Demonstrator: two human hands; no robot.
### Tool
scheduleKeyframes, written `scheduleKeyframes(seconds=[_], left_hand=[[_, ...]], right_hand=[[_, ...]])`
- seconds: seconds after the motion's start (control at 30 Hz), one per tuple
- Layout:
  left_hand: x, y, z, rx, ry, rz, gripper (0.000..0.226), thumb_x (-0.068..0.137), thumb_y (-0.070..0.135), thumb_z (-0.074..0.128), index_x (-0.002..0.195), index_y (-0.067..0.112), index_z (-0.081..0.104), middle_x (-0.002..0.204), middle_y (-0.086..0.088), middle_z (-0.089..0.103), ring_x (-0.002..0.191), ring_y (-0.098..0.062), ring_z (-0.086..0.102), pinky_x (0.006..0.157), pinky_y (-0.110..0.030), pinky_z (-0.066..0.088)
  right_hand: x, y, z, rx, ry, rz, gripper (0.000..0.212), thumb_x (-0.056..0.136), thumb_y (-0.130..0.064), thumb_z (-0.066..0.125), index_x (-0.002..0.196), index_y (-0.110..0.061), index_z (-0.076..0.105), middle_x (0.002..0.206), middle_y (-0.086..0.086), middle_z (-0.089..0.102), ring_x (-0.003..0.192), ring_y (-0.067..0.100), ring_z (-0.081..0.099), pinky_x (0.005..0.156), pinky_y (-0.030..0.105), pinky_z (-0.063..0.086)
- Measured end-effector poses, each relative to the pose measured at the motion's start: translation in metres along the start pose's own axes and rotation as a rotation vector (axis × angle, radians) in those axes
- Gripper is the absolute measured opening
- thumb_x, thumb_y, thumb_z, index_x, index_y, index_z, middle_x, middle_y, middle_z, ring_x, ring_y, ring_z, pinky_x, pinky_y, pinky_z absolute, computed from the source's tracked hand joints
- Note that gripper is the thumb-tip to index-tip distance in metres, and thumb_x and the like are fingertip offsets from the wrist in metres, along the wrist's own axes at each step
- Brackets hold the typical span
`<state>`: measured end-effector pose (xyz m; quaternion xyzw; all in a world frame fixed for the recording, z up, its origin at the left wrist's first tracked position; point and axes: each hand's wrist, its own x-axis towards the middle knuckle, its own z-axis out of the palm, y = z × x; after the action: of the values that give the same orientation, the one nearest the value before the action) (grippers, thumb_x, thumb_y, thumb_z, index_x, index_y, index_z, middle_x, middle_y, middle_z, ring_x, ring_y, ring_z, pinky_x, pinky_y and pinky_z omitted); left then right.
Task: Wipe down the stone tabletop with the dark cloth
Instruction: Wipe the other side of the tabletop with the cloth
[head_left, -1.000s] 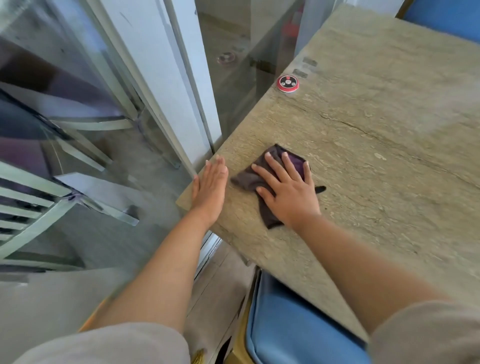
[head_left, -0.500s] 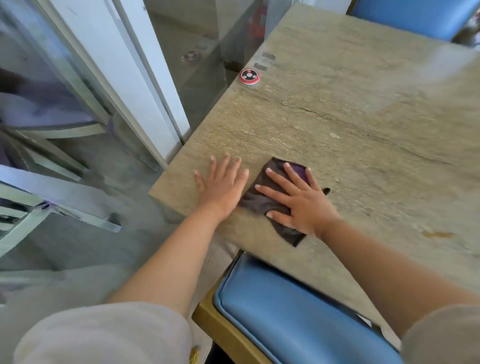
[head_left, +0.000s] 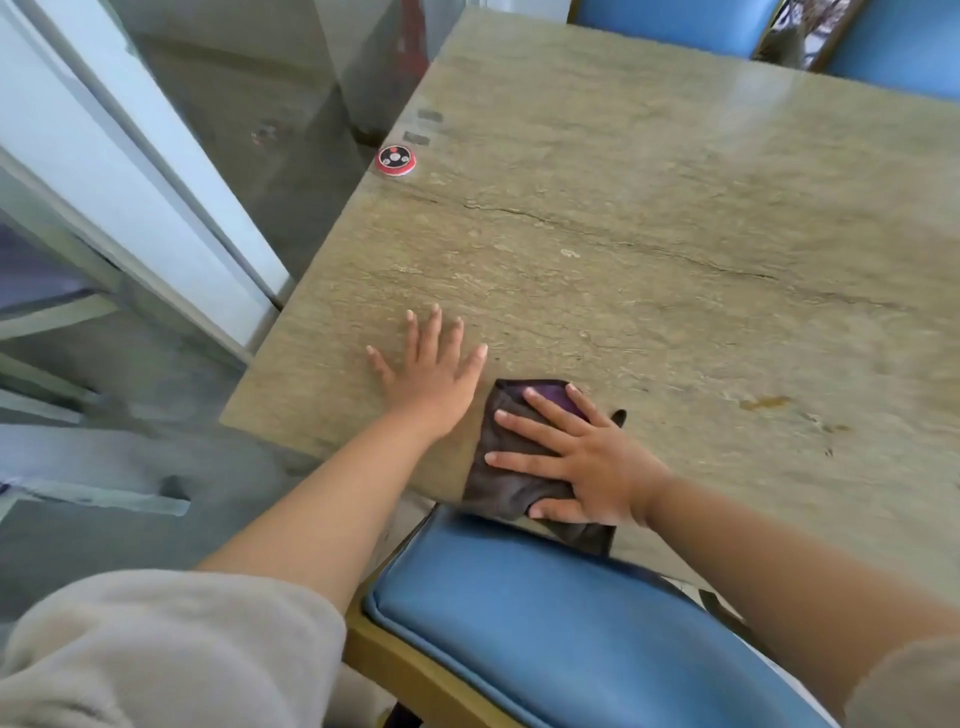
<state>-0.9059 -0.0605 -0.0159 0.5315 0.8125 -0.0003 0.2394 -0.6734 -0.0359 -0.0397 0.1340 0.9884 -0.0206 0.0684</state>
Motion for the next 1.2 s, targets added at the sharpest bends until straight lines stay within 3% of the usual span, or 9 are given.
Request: scheduleKeyframes(seconds=[0.1,0.2,0.33,0.4,0.47,0.83,0.93,1.07,1.2], left_hand=[[0.002,0.029,0.006,0.019,-0.058,0.152,0.059,0.095,0.059,-0.002,0.151,0.041,-0.008,0.159,0.014,-0.023,0.144,-0.013,-0.029,0.109,-0.065,-0.019],[0.003,0.053,0.014,-0.031,-0.03,0.143,0.057,0.096,0.057,0.0,0.15,0.042,-0.009,0.16,0.015,-0.017,0.146,-0.019,-0.024,0.111,-0.062,-0.019],[0.01,0.077,0.02,-0.141,0.03,0.248,0.055,0.099,0.05,0.005,0.153,0.038,0.002,0.162,0.016,-0.002,0.149,-0.012,-0.013,0.116,-0.052,-0.016],[0.016,0.09,0.024,-0.223,0.041,0.35,0.054,0.1,0.047,0.007,0.153,0.036,0.01,0.162,0.015,0.006,0.149,-0.009,-0.008,0.118,-0.047,-0.013],[0.02,0.095,0.03,-0.251,0.086,0.409,0.058,0.098,0.05,0.004,0.153,0.034,0.013,0.162,0.012,0.011,0.149,-0.008,-0.003,0.12,-0.043,-0.01],[0.024,0.097,0.05,0.192,0.216,0.453,0.06,0.096,0.053,-0.001,0.153,0.037,0.002,0.162,0.01,-0.008,0.149,-0.018,-0.015,0.119,-0.054,-0.006],[0.024,0.097,0.049,0.202,0.213,0.453,0.06,0.096,0.053,-0.001,0.153,0.036,0.001,0.162,0.01,-0.01,0.149,-0.018,-0.016,0.118,-0.054,-0.007],[0.025,0.097,0.049,0.195,0.201,0.446,0.058,0.096,0.05,0.004,0.153,0.039,0.003,0.162,0.013,-0.01,0.149,-0.016,-0.015,0.119,-0.053,-0.007],[0.026,0.106,0.047,0.133,0.148,0.372,0.054,0.1,0.049,0.015,0.153,0.039,0.009,0.162,0.013,-0.009,0.148,-0.015,-0.017,0.118,-0.053,-0.01]], right_hand=[[-0.002,0.039,-0.005,0.069,0.032,0.478,0.061,0.09,-0.073,0.007,0.147,-0.052,0.0,0.162,-0.009,0.003,0.149,0.027,-0.004,0.115,0.061,0.008],[0.017,0.023,-0.009,0.201,0.018,0.925,0.065,0.089,-0.071,0.009,0.148,-0.049,-0.005,0.161,-0.008,-0.01,0.148,0.028,-0.014,0.114,0.064,-0.005],[-0.016,-0.025,0.003,0.112,0.086,0.462,0.069,0.089,-0.071,0.027,0.151,-0.043,0.015,0.162,-0.001,0.01,0.147,0.039,0.002,0.108,0.072,0.012],[-0.046,-0.009,0.008,0.064,0.052,0.219,0.065,0.091,-0.07,0.027,0.15,-0.046,0.011,0.162,-0.006,0.007,0.148,0.034,-0.001,0.113,0.066,0.007],[-0.057,0.02,0.007,0.048,0.035,0.247,0.062,0.093,-0.069,0.022,0.149,-0.049,0.006,0.162,-0.009,0.003,0.149,0.03,-0.005,0.115,0.061,0.004],[-0.06,0.108,0.004,0.368,0.084,1.497,0.064,0.094,-0.065,0.016,0.151,-0.043,-0.001,0.162,-0.004,-0.012,0.147,0.027,-0.016,0.116,0.058,-0.006],[-0.052,0.061,0.003,0.308,0.041,1.345,0.072,0.091,-0.068,0.015,0.152,-0.037,-0.008,0.161,0.003,-0.017,0.146,0.033,-0.019,0.115,0.06,-0.007],[-0.072,-0.004,0.009,0.178,0.049,0.705,0.076,0.088,-0.071,0.024,0.153,-0.036,0.007,0.162,0.005,0.001,0.147,0.038,-0.006,0.113,0.066,0.009],[-0.124,-0.001,0.016,0.081,-0.016,0.318,0.065,0.092,-0.069,0.023,0.151,-0.045,0.008,0.163,-0.006,0.003,0.149,0.029,-0.005,0.117,0.054,-0.001]])
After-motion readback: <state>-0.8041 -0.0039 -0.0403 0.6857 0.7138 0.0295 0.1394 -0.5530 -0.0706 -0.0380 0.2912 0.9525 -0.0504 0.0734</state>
